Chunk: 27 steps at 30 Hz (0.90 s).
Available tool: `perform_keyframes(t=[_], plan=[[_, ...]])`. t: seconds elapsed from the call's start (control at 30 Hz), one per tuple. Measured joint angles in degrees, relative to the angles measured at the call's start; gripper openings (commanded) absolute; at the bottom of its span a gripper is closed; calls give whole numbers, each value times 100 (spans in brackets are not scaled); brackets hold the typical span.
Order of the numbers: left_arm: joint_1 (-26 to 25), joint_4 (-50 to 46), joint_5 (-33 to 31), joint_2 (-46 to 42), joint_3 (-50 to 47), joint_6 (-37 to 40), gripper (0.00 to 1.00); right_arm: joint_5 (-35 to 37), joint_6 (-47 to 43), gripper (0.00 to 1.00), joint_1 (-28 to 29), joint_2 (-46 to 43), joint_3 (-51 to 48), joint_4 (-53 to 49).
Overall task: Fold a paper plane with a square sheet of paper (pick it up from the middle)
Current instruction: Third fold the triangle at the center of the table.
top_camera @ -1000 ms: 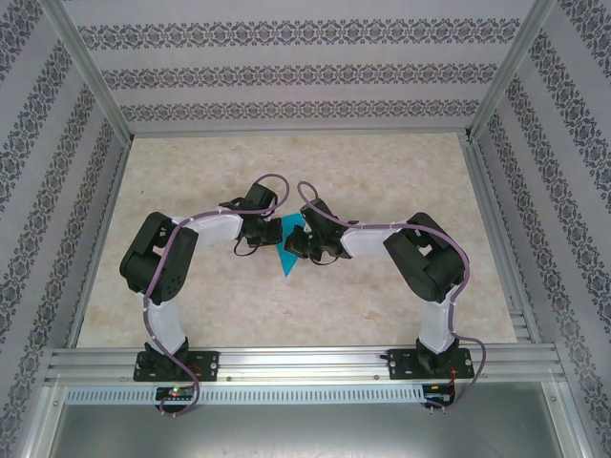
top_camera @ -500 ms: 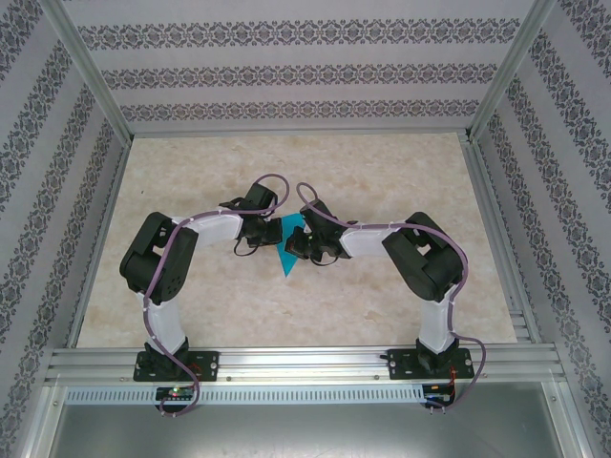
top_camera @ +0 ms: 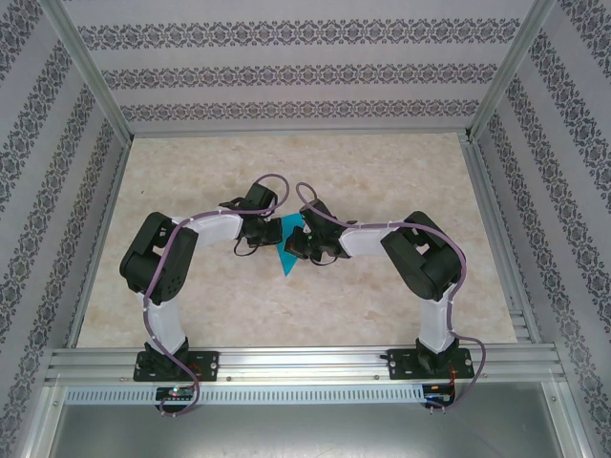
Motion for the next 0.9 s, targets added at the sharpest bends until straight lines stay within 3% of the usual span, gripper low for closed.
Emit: perform_keyframes(t=[0.37, 0.63, 0.9], plan=[[0, -7, 0, 0, 0, 0, 9, -37, -26, 7, -2, 33, 7, 35], [46, -201, -197, -195, -33, -72, 12, -127, -42, 21, 0, 92, 103, 50], [566, -234, -393, -975, -446, -260, 14, -216, -37, 30, -2, 92, 114, 122]])
